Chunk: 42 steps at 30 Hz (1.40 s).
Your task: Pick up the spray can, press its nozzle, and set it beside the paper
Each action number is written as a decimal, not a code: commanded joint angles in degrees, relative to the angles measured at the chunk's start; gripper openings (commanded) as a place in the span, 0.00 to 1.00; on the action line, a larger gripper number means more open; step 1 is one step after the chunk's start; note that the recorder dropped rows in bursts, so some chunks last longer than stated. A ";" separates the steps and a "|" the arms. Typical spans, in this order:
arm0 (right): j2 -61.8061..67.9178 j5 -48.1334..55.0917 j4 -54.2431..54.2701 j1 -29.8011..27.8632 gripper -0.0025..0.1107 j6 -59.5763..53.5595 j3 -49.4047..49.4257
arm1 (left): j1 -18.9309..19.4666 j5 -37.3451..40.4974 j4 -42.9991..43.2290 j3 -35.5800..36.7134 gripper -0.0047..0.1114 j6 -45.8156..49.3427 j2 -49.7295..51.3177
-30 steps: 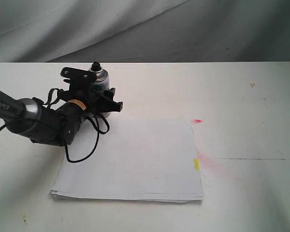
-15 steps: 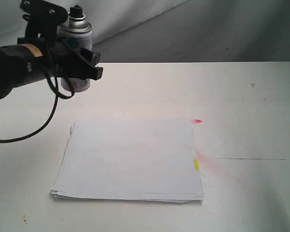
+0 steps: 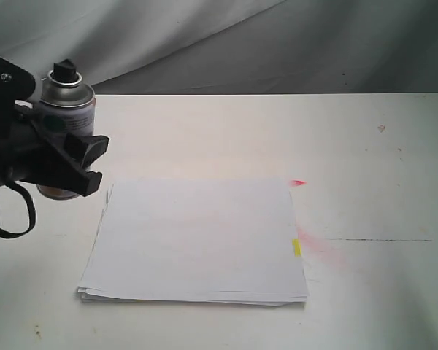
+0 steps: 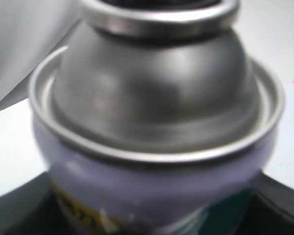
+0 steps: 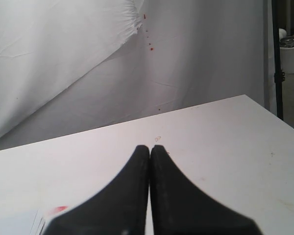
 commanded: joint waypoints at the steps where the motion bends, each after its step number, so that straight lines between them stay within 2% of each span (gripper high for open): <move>1: -0.26 -0.23 -0.79 0.21 0.02 0.10 0.15 | -0.31 -2.16 2.13 -0.13 0.04 1.01 -1.21; 11: -0.26 -0.23 -0.79 0.21 0.02 0.10 0.15 | -7.49 -2.22 17.00 -0.26 0.04 -0.61 1.51; 14: -0.26 -0.23 -0.79 0.21 0.02 0.10 0.15 | -7.60 -1.07 23.24 -1.05 0.04 -8.06 4.41; 20: -0.26 -0.23 -0.79 0.21 0.02 0.10 0.15 | -7.60 7.36 36.97 -7.41 0.04 -25.52 10.97; 23: -0.26 -0.23 -0.79 0.21 0.02 0.10 0.15 | -7.60 12.49 49.16 -11.18 0.04 -38.58 13.79; 26: -0.26 -0.23 -0.79 0.21 0.02 0.10 0.15 | -8.61 18.92 65.26 -13.94 0.04 -51.60 16.13; 29: -0.26 -0.23 -0.79 0.21 0.02 0.10 0.15 | -10.84 25.61 78.38 -14.92 0.04 -59.62 17.66; 31: -0.26 -0.23 -0.79 0.21 0.02 0.10 0.15 | -12.27 27.36 83.90 -14.92 0.04 -63.59 18.28; 37: -0.26 -0.23 -0.79 0.21 0.02 0.10 0.15 | -15.43 28.03 90.21 -14.92 0.04 -70.41 20.38; 42: -0.26 -0.23 -0.79 0.21 0.02 0.10 0.15 | -15.56 30.83 94.68 -14.92 0.04 -70.55 22.76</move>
